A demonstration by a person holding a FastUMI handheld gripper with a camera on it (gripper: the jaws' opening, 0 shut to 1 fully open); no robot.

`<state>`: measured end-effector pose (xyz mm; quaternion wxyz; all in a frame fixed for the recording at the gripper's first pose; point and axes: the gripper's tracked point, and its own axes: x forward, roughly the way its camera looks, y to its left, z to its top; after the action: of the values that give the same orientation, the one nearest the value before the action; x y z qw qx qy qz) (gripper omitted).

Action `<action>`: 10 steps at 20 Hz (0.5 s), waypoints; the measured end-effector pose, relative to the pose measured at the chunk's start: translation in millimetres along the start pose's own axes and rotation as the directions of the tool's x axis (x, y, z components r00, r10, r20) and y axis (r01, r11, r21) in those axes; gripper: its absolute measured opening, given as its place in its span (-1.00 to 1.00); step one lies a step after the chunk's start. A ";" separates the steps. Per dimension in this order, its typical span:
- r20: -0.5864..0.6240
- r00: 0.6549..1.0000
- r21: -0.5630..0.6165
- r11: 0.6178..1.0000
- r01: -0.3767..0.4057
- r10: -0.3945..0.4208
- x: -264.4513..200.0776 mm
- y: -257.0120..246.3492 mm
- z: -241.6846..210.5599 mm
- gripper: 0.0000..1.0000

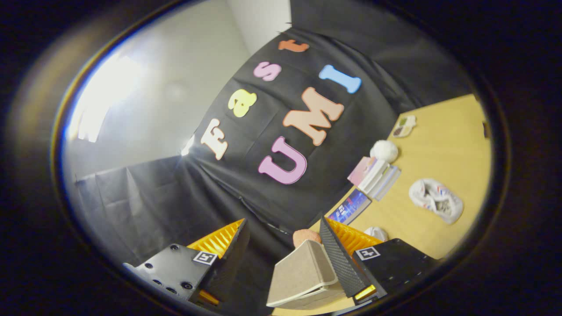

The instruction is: Open the storage box then place both shoes into the box .Put the left shoe in first, then the right shoe, with the right side of both shoes facing outward in a uniform manner.

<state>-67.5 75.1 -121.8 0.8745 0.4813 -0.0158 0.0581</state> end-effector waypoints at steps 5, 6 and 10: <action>0.000 0.998 0.264 0.963 0.057 -0.059 -2.3 -50.3 -37.5 0.94; -0.012 0.997 0.307 0.949 0.071 -0.071 3.1 -60.4 -48.8 0.94; -0.080 0.987 0.412 0.898 0.157 -0.136 25.5 -91.7 -100.0 0.85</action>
<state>-34.4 113.1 -250.4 0.7537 0.6549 0.0546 0.0058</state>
